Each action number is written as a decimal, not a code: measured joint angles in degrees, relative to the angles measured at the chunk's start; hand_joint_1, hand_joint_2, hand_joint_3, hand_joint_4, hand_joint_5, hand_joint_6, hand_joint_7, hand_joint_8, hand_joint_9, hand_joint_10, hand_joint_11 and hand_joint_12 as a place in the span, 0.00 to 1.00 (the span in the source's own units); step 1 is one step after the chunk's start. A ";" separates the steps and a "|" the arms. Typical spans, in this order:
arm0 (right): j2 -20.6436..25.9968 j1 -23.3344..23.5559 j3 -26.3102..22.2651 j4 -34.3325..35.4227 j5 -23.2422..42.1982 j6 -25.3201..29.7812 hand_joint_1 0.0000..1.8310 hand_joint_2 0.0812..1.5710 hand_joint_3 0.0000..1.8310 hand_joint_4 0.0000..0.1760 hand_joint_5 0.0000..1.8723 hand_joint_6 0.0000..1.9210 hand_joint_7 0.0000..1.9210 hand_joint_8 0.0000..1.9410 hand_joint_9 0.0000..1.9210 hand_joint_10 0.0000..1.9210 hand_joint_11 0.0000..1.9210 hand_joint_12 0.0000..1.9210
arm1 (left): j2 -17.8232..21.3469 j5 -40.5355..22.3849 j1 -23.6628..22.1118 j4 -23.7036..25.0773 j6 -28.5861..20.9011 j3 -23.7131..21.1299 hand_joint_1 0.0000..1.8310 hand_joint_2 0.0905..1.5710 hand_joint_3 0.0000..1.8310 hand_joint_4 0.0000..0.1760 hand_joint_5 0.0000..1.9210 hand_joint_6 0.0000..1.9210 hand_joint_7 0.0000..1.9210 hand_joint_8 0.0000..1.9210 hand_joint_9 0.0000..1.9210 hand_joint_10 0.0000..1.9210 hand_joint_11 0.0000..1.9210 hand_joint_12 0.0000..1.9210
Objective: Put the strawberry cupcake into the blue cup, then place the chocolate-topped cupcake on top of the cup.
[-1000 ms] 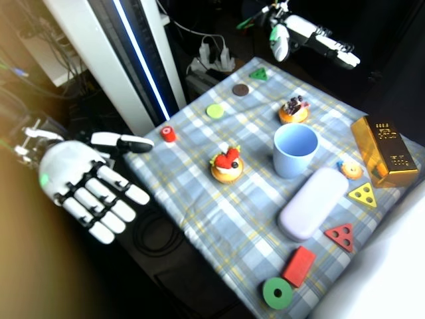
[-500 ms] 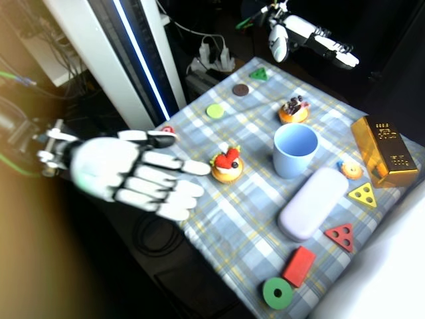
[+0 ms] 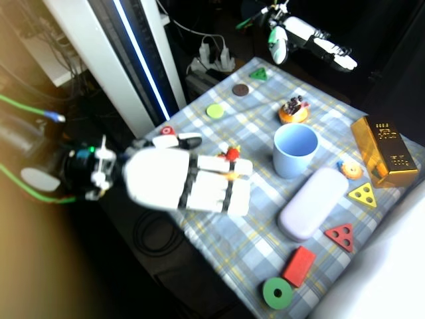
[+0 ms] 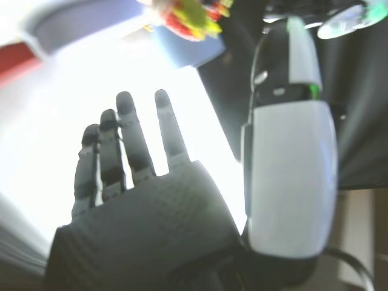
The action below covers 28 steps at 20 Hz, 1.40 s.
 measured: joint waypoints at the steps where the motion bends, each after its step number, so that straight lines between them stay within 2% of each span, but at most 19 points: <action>1: -0.20 0.79 0.00 -1.44 -0.31 0.00 0.14 0.54 0.00 0.56 0.09 0.01 0.16 0.00 0.08 0.01 0.05 0.02 | 0.00 0.02 0.00 0.20 0.00 0.00 0.00 0.55 0.00 0.21 0.05 0.01 0.04 0.00 0.06 0.01 0.00 0.00; 2: -0.57 1.75 0.00 -3.28 -0.92 0.13 0.17 0.56 0.00 0.49 0.10 0.01 0.16 0.00 0.09 0.01 0.06 0.03 | 0.00 0.09 0.00 0.39 0.00 0.00 0.00 0.55 0.00 0.27 0.04 0.00 0.04 0.00 0.05 0.01 0.00 0.00; 3: -0.94 2.99 0.00 -6.36 -2.47 0.74 0.19 0.56 0.00 0.24 0.12 0.00 0.17 0.00 0.10 0.01 0.06 0.03 | 0.00 0.28 0.00 0.37 0.00 0.00 0.00 0.55 0.00 0.32 0.04 0.00 0.04 0.00 0.05 0.00 0.00 0.00; 5: -1.07 4.61 0.00 -11.21 -4.63 2.93 0.16 0.53 0.00 0.28 0.10 0.00 0.15 0.00 0.09 0.00 0.05 0.03 | 0.00 0.72 0.00 -0.02 0.02 0.26 0.00 0.54 0.00 0.49 0.02 0.00 0.02 0.00 0.02 0.00 0.00 0.00; 6: -1.07 5.16 0.11 -13.07 -5.14 4.52 0.15 0.52 0.00 0.32 0.10 0.00 0.15 0.00 0.09 0.00 0.05 0.03 | 0.00 0.81 0.00 -0.09 0.02 0.42 0.00 0.53 0.00 0.49 0.02 0.00 0.02 0.00 0.01 0.00 0.00 0.00; 7: -1.16 5.62 0.52 -15.17 -5.51 6.29 0.15 0.52 0.00 0.25 0.10 0.00 0.17 0.01 0.10 0.00 0.05 0.03 | -0.02 0.79 0.00 -0.22 0.02 0.42 0.00 0.53 0.00 0.49 0.02 0.00 0.02 0.00 0.02 0.00 0.00 0.00; 9: -2.36 6.43 2.73 -19.41 -6.49 11.56 0.19 0.54 0.00 0.71 0.09 0.00 0.15 0.00 0.06 0.00 0.01 0.01 | 0.00 0.87 0.00 0.22 0.00 0.42 0.00 0.54 0.00 0.38 0.03 0.01 0.03 0.00 0.03 0.01 0.00 0.00; 10: -2.69 6.54 3.32 -20.63 -6.80 13.11 0.18 0.54 0.01 0.50 0.09 0.00 0.15 0.00 0.07 0.01 0.01 0.00 | 0.00 0.90 0.00 0.39 0.00 0.42 0.00 0.56 0.01 0.22 0.04 0.01 0.04 0.01 0.04 0.01 0.00 0.00; 11: -2.95 6.54 3.82 -22.05 -7.10 14.49 0.17 0.54 0.00 0.50 0.09 0.00 0.16 0.01 0.08 0.01 0.03 0.01 | 0.00 0.92 0.00 0.42 0.00 0.42 0.00 0.55 0.00 0.38 0.02 0.00 0.02 0.00 0.02 0.00 0.00 0.00; 13: -3.52 7.67 4.11 -25.83 -8.55 15.61 0.19 0.56 0.00 0.44 0.09 0.00 0.19 0.00 0.10 0.01 0.03 0.02 | -0.02 1.03 0.00 0.24 0.00 0.42 0.00 0.54 0.00 0.38 0.03 0.00 0.02 0.00 0.02 0.00 0.00 0.00; 15: -4.17 8.59 4.20 -27.93 -9.46 15.63 0.16 0.57 0.00 0.50 0.10 0.00 0.21 0.01 0.11 0.01 0.03 0.01 | -0.02 1.05 0.00 0.48 0.00 0.42 0.00 0.53 0.00 0.46 0.02 0.00 0.02 0.00 0.02 0.00 0.00 0.00; 17: -4.90 8.68 4.26 -29.18 -9.88 15.74 0.17 0.57 0.00 0.49 0.13 0.00 0.23 0.00 0.14 0.01 0.04 0.02 | -0.02 1.09 0.00 0.37 0.00 0.42 0.00 0.54 0.00 0.34 0.03 0.00 0.03 0.00 0.04 0.01 0.00 0.00; 20: -5.70 8.68 4.66 -30.23 -10.93 15.76 0.19 0.58 0.00 0.48 0.14 0.00 0.25 0.01 0.15 0.01 0.06 0.03 | -0.02 1.20 0.00 0.42 0.02 0.42 0.00 0.54 0.00 0.40 0.03 0.00 0.03 0.00 0.03 0.00 0.00 0.00; 21: -5.70 8.79 4.92 -30.29 -11.10 15.76 0.19 0.59 0.00 0.40 0.16 0.00 0.30 0.01 0.20 0.01 0.08 0.04 | -0.02 1.18 0.00 0.35 0.00 0.42 0.00 0.53 0.00 0.48 0.03 0.00 0.02 0.00 0.02 0.00 0.00 0.00; 22: -5.64 8.79 4.98 -30.14 -11.28 15.76 0.20 0.59 0.00 0.34 0.18 0.00 0.34 0.01 0.22 0.01 0.09 0.05 | -0.02 1.18 0.00 0.33 0.00 0.42 0.00 0.53 0.00 0.44 0.02 0.00 0.02 0.00 0.01 0.00 0.00 0.00; 23: -5.64 8.79 5.09 -30.01 -11.26 15.76 0.23 0.60 0.00 0.41 0.20 0.01 0.34 0.00 0.23 0.00 0.09 0.05 | -0.02 1.18 0.00 0.37 0.00 0.42 0.00 0.53 0.00 0.39 0.03 0.00 0.02 0.00 0.02 0.00 0.00 0.00; 24: -5.64 8.79 5.14 -29.99 -11.28 15.76 0.26 0.63 0.00 0.27 0.23 0.00 0.37 0.00 0.27 0.01 0.13 0.09 | -0.02 1.18 0.00 0.37 0.00 0.42 0.00 0.53 0.00 0.46 0.02 0.00 0.02 0.00 0.01 0.00 0.00 0.00; 26: -5.64 8.90 5.27 -29.99 -11.06 15.78 0.32 0.65 0.00 0.15 0.26 0.00 0.39 0.00 0.28 0.00 0.03 0.30 | -0.02 1.18 0.00 0.42 0.00 0.42 0.00 0.53 0.00 0.56 0.02 0.00 0.01 0.00 0.01 0.00 0.00 0.00; 28: -5.64 9.03 5.62 -29.97 -11.08 15.80 0.36 0.65 0.00 0.00 0.28 0.00 0.39 0.00 0.35 0.02 0.14 0.39 | -0.02 1.18 0.00 0.35 0.00 0.42 0.00 0.53 0.00 0.52 0.02 0.00 0.01 0.00 0.01 0.00 0.00 0.00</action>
